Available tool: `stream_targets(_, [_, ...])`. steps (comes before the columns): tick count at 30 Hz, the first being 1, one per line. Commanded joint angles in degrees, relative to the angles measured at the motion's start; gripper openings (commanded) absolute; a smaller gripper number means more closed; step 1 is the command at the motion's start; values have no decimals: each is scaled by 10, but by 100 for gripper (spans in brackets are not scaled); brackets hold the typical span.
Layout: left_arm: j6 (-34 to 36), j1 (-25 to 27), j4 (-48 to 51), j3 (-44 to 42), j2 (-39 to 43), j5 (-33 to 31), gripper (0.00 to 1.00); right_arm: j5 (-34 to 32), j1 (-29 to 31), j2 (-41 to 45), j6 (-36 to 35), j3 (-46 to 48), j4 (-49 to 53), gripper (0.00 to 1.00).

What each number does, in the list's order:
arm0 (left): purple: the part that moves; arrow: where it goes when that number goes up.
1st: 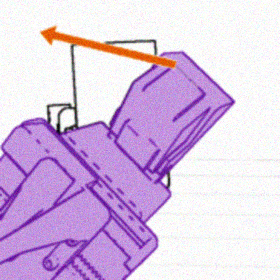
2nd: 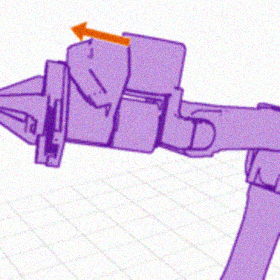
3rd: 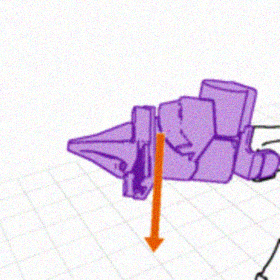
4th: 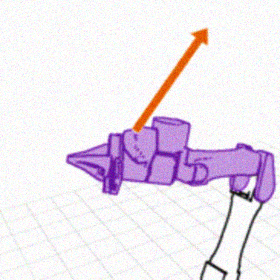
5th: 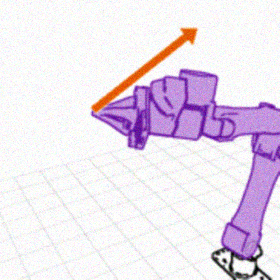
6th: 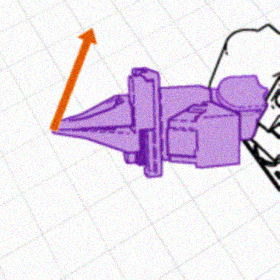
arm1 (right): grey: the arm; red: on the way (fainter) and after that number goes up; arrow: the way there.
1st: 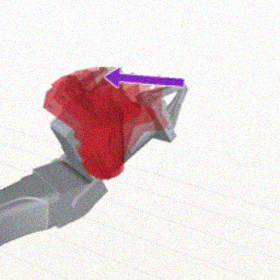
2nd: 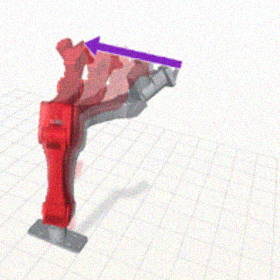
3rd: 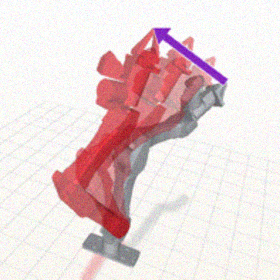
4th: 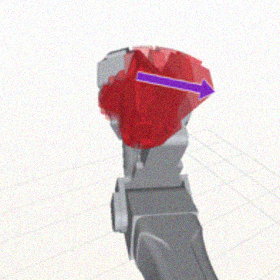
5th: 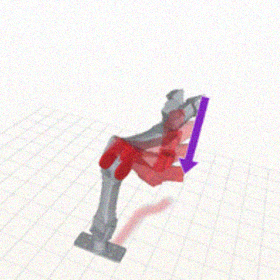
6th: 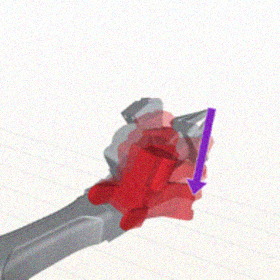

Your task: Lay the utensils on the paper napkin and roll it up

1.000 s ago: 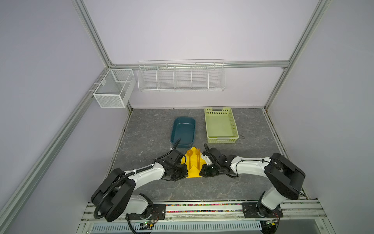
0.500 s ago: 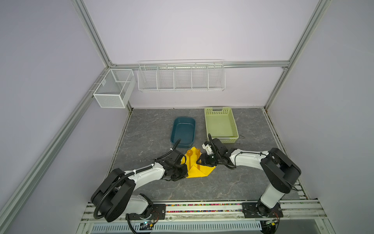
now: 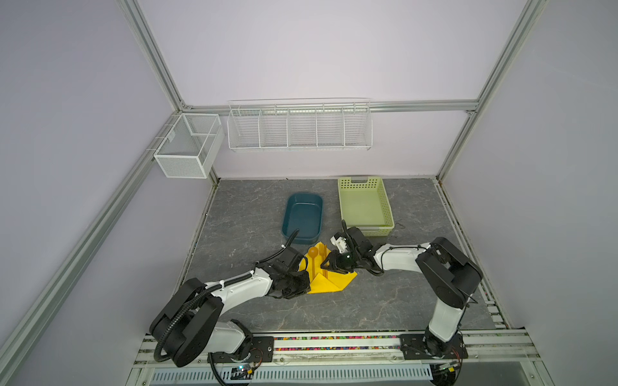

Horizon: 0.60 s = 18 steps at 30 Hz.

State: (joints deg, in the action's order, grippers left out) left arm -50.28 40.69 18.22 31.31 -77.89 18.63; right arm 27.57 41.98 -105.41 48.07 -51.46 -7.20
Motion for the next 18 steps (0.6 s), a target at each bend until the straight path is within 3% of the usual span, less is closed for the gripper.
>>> stream_targets(1, [5,2,29,-2,1,-25,1,18,-4,-14,15,-11,-21,41])
stream_targets(11, [4,2,32,0,2,-26,1,29,-3,-14,21,-9,-20,39])
stream_targets(18, [4,2,35,2,0,-31,1,-24,-3,56,-34,-20,86,42])
